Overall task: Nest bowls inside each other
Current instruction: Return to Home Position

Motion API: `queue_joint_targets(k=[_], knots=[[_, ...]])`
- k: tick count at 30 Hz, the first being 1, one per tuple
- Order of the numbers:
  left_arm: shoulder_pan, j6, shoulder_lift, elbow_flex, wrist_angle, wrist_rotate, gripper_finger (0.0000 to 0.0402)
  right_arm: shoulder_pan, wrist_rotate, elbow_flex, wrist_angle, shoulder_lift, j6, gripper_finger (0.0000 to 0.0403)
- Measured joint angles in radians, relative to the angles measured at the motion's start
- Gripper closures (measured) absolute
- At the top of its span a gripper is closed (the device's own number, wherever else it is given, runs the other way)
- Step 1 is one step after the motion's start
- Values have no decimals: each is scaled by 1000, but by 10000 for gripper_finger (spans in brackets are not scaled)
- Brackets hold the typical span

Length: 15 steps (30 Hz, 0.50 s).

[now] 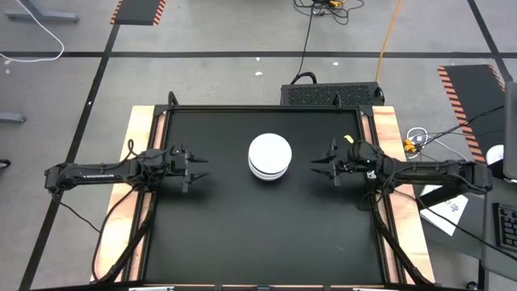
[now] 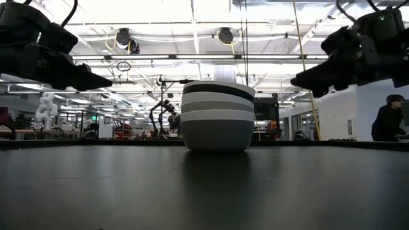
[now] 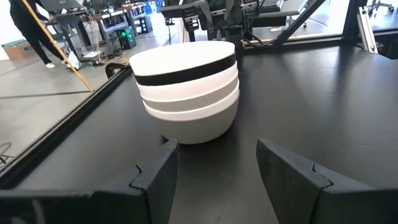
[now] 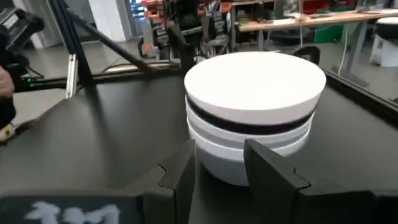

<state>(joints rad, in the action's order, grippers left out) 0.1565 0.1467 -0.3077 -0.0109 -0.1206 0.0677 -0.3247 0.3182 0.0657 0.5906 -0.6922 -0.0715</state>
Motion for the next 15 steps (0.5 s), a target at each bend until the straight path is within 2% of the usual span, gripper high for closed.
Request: queue_joint_targets(k=[6,15], knots=[[-1,-27,0,0,36,17,183,54,-106,13,-84,66,58,291],[-2,-30,0,0,42,41,183,85,-135,14,-297,294,84,332]])
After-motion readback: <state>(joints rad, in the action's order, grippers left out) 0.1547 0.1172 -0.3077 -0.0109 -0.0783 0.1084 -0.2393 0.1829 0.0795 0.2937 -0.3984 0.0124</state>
